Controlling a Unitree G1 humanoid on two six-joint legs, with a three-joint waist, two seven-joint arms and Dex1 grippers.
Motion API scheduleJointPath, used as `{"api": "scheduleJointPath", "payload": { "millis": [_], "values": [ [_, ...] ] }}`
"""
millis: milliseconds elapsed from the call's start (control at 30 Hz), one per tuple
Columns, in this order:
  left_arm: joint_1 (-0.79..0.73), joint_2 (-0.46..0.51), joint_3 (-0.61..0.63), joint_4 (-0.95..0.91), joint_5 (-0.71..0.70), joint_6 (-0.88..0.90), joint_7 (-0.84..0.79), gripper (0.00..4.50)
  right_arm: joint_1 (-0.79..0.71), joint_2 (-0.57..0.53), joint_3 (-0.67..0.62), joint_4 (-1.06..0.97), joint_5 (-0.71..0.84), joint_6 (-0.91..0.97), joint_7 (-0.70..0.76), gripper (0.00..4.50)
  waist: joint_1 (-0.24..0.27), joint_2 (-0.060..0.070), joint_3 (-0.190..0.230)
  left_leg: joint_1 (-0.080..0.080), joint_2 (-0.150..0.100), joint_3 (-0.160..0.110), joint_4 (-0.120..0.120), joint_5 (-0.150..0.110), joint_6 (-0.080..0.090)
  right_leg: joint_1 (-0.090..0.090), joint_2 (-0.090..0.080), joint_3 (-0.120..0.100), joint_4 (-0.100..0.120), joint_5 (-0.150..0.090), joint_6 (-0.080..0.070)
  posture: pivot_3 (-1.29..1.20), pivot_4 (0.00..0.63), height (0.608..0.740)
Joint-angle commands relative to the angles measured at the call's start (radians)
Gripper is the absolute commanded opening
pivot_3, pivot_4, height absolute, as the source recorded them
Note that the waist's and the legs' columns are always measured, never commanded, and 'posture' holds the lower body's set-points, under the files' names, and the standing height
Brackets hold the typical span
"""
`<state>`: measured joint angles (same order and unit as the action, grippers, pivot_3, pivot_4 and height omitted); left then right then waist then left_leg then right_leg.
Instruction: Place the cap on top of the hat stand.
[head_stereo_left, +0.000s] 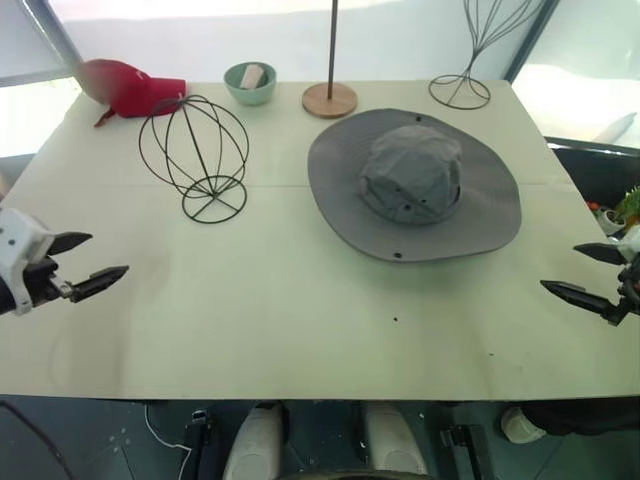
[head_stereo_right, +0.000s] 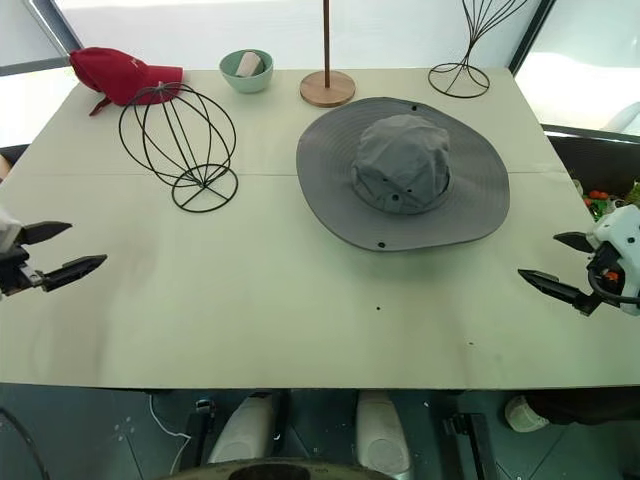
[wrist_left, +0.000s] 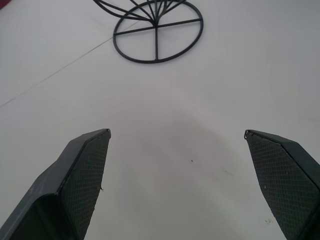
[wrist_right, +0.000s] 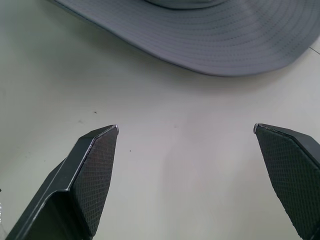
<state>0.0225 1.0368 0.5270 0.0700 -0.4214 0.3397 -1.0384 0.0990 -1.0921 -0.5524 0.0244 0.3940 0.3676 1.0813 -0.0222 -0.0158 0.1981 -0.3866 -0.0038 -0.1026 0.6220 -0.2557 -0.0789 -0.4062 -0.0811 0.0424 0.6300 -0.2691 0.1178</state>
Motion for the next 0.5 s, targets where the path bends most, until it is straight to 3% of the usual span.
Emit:
{"api": "scheduleJointPath", "payload": {
  "millis": [33,300,500],
  "values": [
    [-0.007,0.005,0.026,-0.02,0.021,-0.02,0.029,4.5,-0.029,-0.007,-0.015,-0.003,0.005,0.003,-0.003,4.45,-0.002,0.0,0.0,0.0,0.0,0.0,0.0,0.0,0.0,0.0,0.0,0.0,0.0,0.0,0.0,0.0,0.15,0.74],
    [-0.007,-0.016,0.033,-0.044,0.005,0.014,0.052,4.5,-0.044,-0.008,0.01,0.01,-0.037,-0.005,-0.021,4.45,0.001,0.0,0.0,0.0,0.0,0.0,0.001,0.0,0.0,0.0,0.0,0.0,0.001,0.0,0.0,0.0,0.15,0.74],
    [-0.002,0.002,0.036,-0.149,-0.103,0.154,-0.016,4.5,-0.067,-0.015,0.002,-0.02,-0.071,-0.03,-0.071,4.45,0.001,0.0,0.0,0.0,0.0,0.0,0.001,0.0,0.0,0.0,0.0,0.0,0.002,0.001,0.001,0.0,0.15,0.74]
  ]
}}
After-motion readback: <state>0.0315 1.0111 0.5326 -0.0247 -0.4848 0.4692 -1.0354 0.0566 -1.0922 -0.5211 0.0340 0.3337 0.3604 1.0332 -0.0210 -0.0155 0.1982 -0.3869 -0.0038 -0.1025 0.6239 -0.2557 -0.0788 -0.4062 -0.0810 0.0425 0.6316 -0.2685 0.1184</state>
